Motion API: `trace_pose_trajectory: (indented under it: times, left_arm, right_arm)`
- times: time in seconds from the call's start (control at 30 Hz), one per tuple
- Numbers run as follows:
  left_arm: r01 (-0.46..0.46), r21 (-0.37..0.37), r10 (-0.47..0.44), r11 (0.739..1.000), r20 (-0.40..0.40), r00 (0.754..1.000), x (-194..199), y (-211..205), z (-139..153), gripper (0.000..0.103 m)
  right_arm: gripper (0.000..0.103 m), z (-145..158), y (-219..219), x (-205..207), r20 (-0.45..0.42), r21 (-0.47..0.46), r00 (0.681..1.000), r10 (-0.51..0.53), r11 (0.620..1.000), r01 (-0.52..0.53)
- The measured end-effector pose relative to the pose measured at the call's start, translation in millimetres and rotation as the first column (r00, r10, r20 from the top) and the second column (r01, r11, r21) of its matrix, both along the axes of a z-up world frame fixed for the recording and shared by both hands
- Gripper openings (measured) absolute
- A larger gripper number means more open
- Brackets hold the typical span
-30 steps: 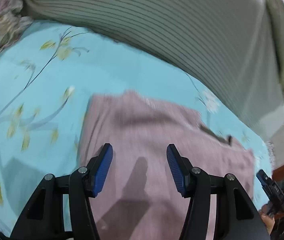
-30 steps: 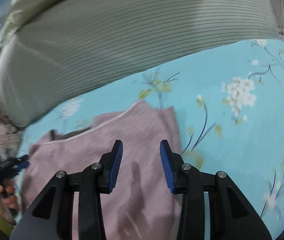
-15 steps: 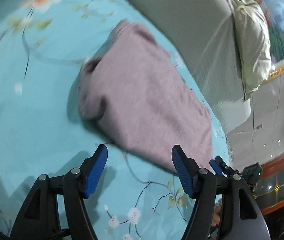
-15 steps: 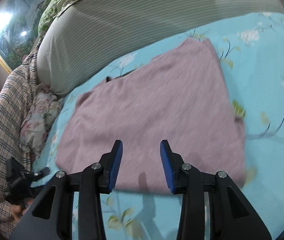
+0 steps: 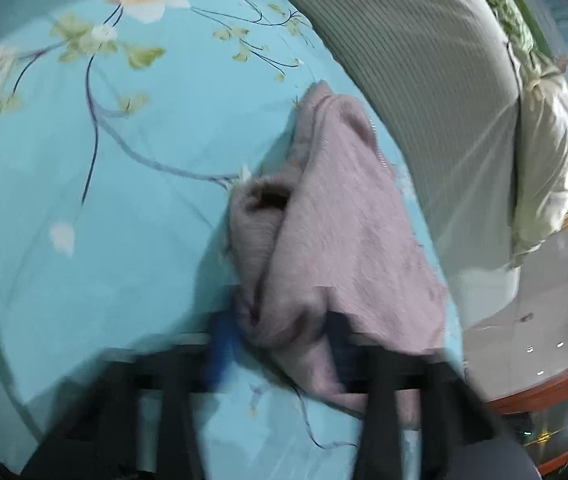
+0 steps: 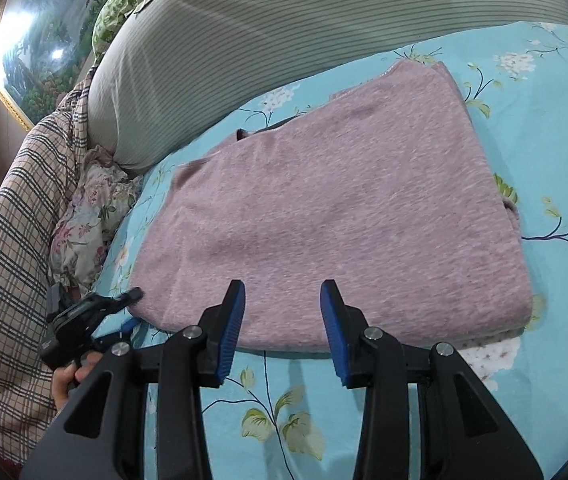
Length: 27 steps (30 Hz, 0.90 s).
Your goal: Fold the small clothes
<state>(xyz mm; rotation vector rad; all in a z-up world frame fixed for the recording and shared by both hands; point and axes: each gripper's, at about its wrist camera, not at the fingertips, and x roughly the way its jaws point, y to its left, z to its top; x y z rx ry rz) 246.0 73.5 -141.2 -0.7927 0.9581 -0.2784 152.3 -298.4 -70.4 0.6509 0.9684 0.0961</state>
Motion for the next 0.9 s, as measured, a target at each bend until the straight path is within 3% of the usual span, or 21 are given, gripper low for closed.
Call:
trace_pose_trajectory:
  times: [0.13,0.27,0.37,0.43,0.53,0.67,0.8,0.87,0.9]
  left_arm:
    - [-0.083,0.033,0.082,0.996,0.046,0.996,-4.5,28.5,17.2,0.008]
    - [-0.078,0.036,0.076,0.996,0.042,0.996,-16.9,42.3,27.0,0.009]
    - [-0.024,0.01,0.024,1.0,0.019,1.0,-29.7,30.5,24.6,0.028]
    - [0.017,-0.005,-0.017,1.0,-0.009,1.0,-36.1,14.4,19.2,0.05]
    - [0.061,-0.036,-0.063,0.997,-0.047,0.997,-35.7,-6.1,5.8,0.053]
    - [0.008,-0.077,-0.013,0.997,-0.062,0.998,-21.6,-13.9,-6.9,0.056]
    - [-0.056,-0.06,0.055,0.997,-0.023,0.998,0.7,-19.7,-7.5,0.056]
    - [-0.08,-0.031,0.079,0.996,-0.012,0.997,9.7,-20.7,-7.1,0.046]
    - [-0.085,-0.01,0.085,0.996,-0.008,0.996,13.7,-21.7,-6.5,0.032]
  right_arm:
    - [0.041,4.0,-9.5,-3.3,0.008,0.0,1.0,-0.028,1.0,0.028]
    - [0.041,3.5,-16.0,-1.2,0.008,0.017,0.999,-0.04,0.999,0.04]
    - [0.041,4.3,-15.0,1.3,0.011,0.027,0.999,-0.038,0.999,0.038]
    - [0.041,5.2,-12.3,1.8,0.015,0.028,0.999,-0.028,0.999,0.028]
    - [0.041,4.3,-11.4,4.0,0.008,0.025,1.0,-0.014,1.0,0.014]
    - [0.041,3.8,-13.4,6.8,0.005,0.022,1.0,-0.013,1.0,0.013]
    - [0.041,0.2,-18.4,19.1,-0.003,0.024,1.0,-0.009,1.0,0.009]
    - [0.041,-2.0,-21.8,30.8,-0.01,0.021,1.0,0.005,1.0,-0.004]
    - [0.041,-4.9,-24.7,39.2,-0.022,0.02,1.0,0.015,1.0,-0.015]
